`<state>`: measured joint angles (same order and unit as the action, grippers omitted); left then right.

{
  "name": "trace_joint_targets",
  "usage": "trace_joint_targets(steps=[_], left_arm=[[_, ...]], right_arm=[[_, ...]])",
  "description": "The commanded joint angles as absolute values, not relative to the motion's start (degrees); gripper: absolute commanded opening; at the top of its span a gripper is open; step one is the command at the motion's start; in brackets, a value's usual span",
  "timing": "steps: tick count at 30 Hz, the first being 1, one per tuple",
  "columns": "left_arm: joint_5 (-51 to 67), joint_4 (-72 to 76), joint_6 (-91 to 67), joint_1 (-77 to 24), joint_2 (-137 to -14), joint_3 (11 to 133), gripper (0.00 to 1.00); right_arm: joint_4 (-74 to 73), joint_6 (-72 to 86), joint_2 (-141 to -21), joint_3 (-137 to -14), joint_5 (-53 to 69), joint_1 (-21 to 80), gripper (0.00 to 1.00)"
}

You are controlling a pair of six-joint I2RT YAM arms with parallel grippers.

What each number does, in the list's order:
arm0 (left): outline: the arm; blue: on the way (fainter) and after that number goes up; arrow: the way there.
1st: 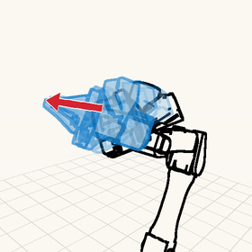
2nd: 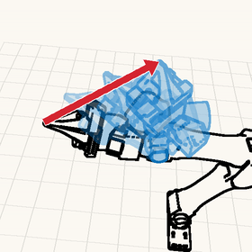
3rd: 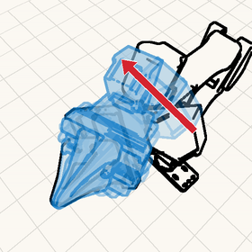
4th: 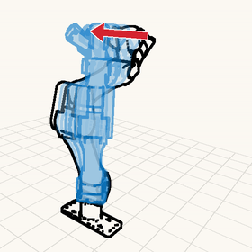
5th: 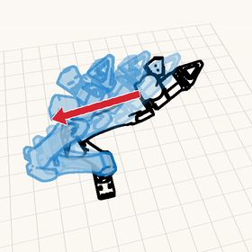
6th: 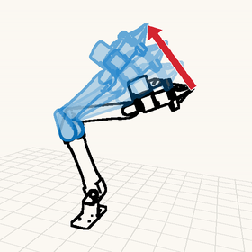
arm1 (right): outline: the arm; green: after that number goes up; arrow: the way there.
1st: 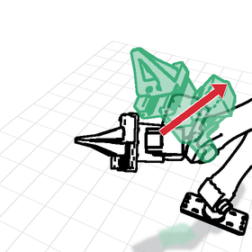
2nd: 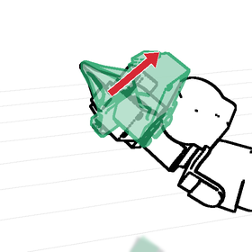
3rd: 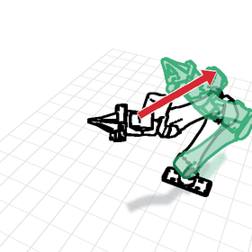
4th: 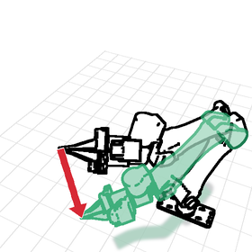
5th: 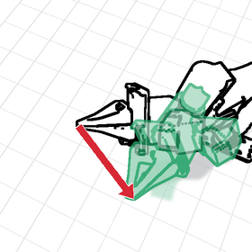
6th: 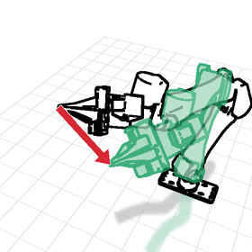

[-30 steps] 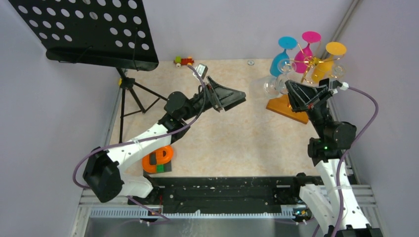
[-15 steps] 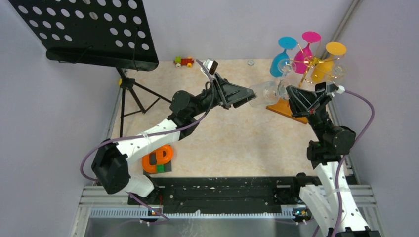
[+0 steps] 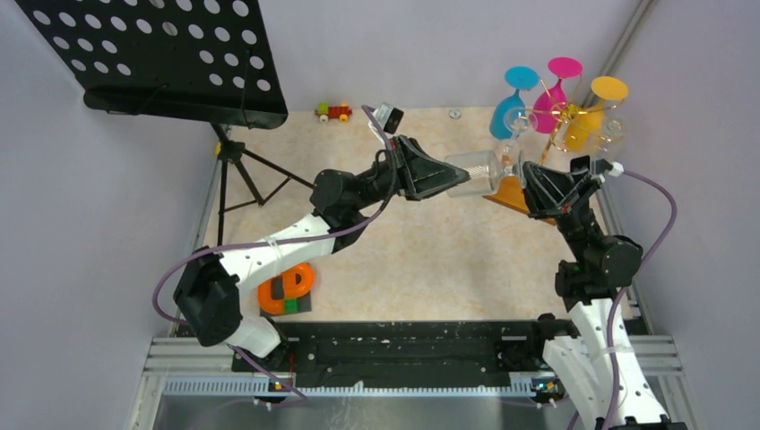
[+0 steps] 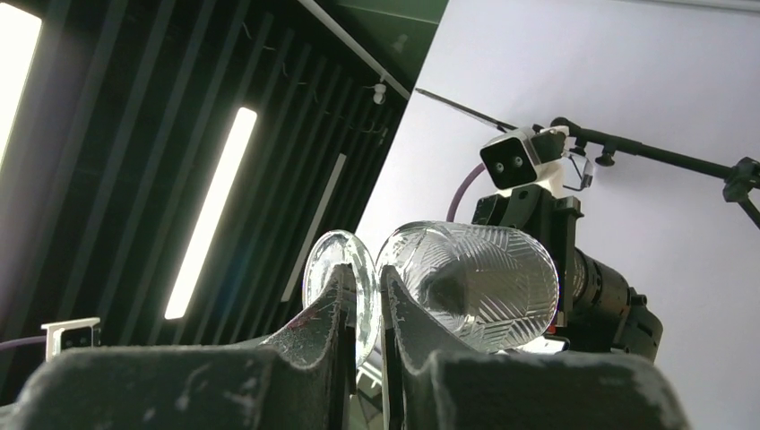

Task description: Take the wine glass off the wine glass rack

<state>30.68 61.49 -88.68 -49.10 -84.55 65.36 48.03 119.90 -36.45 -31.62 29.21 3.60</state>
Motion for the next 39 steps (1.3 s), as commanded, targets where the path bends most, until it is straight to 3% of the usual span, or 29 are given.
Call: trace_joint_targets(steps=[1,9,13,19,24,28,34,39], left_arm=[[31.82,71.05,-88.30,-49.48,-83.32,67.78,0.00],[32.54,65.38,-82.49,-49.40,-81.99,68.34,0.00],[32.29,53.95,-72.22,-49.31,-79.35,68.76,0.00],[23.97,19.24,-47.91,-49.31,-74.22,74.90,0.00],[12.98,2.05,-33.32,-49.34,-70.22,75.27,0.00],[7.02,-13.40,-25.05,-49.31,-69.87,78.51,0.00],[-5.53,-36.47,-13.90,-49.34,-78.39,87.24,0.00],[-12.74,-44.93,-9.45,-48.84,-89.64,94.49,0.00]], right_arm=[[48.04,119.12,-36.46,-32.69,32.10,4.05,0.06],[39.19,112.15,-36.78,-33.86,35.21,4.03,0.59],[28.77,101.07,-36.36,-36.16,36.55,3.99,0.69],[7.16,81.91,-33.70,-41.42,32.54,3.97,0.76],[-13.20,65.30,-31.87,-48.61,23.13,3.98,0.76],[-21.48,58.03,-30.23,-52.14,17.31,3.98,0.75],[-28.62,53.25,-28.53,-54.66,15.05,3.98,0.73],[-30.72,51.66,-30.08,-55.12,14.77,4.00,0.72]])
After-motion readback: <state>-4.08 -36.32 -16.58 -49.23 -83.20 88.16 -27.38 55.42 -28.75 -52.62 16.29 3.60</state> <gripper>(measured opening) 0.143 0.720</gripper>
